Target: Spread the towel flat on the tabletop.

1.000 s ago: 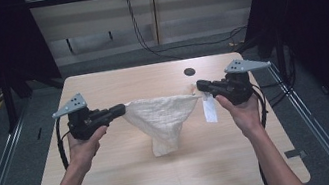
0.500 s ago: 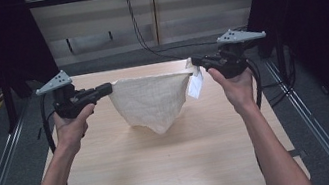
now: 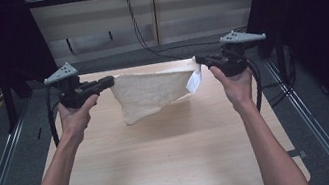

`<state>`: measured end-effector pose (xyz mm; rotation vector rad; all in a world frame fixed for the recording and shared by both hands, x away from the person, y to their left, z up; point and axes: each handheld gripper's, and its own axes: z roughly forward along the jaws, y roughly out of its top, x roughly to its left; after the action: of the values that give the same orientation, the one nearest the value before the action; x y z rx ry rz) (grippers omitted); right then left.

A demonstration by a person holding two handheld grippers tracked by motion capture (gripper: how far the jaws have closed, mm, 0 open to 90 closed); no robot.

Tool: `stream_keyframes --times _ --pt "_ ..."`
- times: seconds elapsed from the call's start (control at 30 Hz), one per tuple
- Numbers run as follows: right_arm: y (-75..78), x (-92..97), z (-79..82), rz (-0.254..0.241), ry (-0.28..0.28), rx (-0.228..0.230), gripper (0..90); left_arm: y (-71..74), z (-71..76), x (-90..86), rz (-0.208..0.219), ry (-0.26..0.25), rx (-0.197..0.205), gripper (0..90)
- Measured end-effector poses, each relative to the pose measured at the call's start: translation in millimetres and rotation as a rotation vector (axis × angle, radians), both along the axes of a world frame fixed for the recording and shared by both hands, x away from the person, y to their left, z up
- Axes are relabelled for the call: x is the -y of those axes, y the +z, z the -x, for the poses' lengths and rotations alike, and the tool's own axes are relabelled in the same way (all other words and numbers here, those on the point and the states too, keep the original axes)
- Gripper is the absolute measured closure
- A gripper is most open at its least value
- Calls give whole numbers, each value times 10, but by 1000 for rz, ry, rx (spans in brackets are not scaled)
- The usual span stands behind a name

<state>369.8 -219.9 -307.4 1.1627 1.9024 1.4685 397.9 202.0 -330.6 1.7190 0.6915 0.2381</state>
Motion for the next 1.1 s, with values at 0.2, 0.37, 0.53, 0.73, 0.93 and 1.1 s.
stream_keyframes --times 0.2,0.37,0.53,0.73,0.93,1.1 --pt "-311 52 268 19 10 -43 886 -254 181 75 -16 -47 -17 875" --pt "-536 103 487 12 19 -75 886 -379 388 107 0 -95 -31 874" --pt "-738 137 718 34 27 -123 885 -465 588 105 -16 -136 -35 874" --pt "-978 143 1065 40 43 -180 885 -726 865 67 -65 -204 -86 874" --pt "-1277 108 1386 58 72 -206 883 -1025 1007 4 -109 -253 -175 872" --pt "-1462 105 1611 58 64 -244 878 -1094 1147 68 -152 -295 -188 871"
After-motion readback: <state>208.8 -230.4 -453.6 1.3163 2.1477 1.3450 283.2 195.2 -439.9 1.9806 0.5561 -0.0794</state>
